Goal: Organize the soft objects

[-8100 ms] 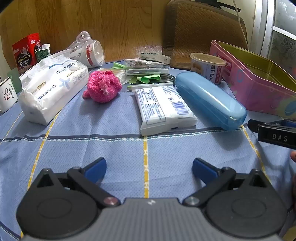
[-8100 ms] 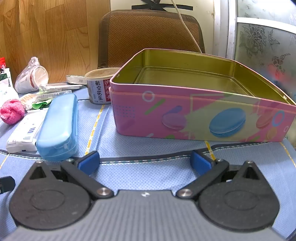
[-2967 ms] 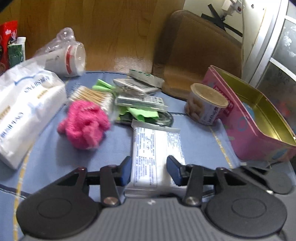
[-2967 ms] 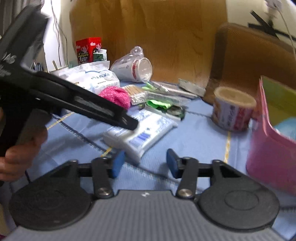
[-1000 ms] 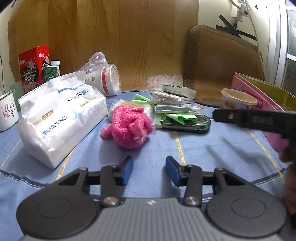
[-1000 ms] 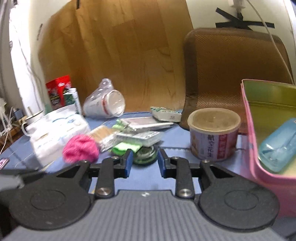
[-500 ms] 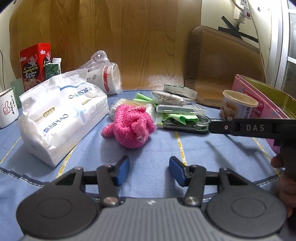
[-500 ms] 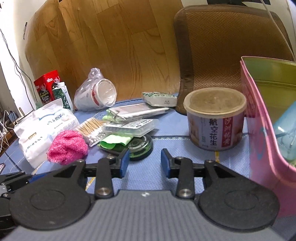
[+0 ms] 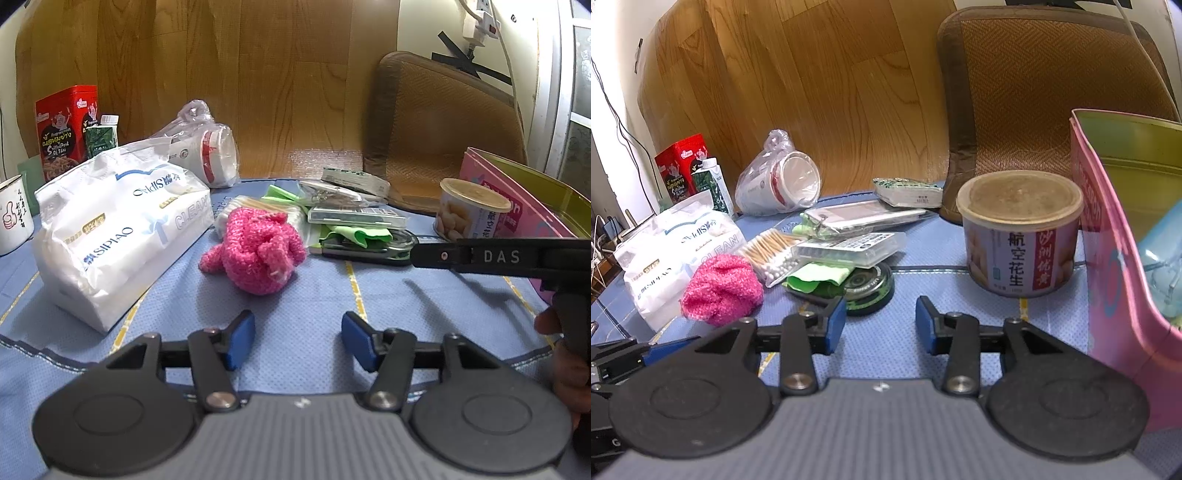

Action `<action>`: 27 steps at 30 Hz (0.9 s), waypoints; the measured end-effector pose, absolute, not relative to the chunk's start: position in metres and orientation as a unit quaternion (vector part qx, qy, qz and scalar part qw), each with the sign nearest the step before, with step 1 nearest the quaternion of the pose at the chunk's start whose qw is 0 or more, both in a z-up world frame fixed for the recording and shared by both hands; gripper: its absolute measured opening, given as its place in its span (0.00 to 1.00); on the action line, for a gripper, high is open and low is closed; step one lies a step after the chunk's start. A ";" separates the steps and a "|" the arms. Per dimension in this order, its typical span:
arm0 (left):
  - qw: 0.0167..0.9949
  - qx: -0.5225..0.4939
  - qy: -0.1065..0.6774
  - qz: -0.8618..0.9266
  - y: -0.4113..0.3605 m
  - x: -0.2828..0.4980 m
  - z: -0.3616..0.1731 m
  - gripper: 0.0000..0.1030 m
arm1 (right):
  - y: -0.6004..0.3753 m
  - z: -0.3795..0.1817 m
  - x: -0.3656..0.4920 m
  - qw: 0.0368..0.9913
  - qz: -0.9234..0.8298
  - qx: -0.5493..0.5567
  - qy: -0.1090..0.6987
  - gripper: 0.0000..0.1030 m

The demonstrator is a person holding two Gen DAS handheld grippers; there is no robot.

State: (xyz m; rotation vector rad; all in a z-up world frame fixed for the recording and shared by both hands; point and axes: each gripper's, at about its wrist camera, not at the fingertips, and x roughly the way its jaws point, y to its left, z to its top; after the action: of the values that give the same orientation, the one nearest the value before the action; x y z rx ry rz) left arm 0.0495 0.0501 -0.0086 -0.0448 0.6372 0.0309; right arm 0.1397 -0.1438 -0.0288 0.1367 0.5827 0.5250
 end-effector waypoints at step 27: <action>0.950 -0.039 0.310 0.003 0.053 0.049 -0.007 0.55 | -0.097 -0.025 0.166 0.908 0.294 -0.047 0.295 0.59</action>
State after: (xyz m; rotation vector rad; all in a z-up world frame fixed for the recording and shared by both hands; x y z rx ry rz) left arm 0.0489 0.0528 -0.0072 -0.0802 0.6316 0.0071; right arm 0.1655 -0.0966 -0.0254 -0.0966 0.6078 0.6060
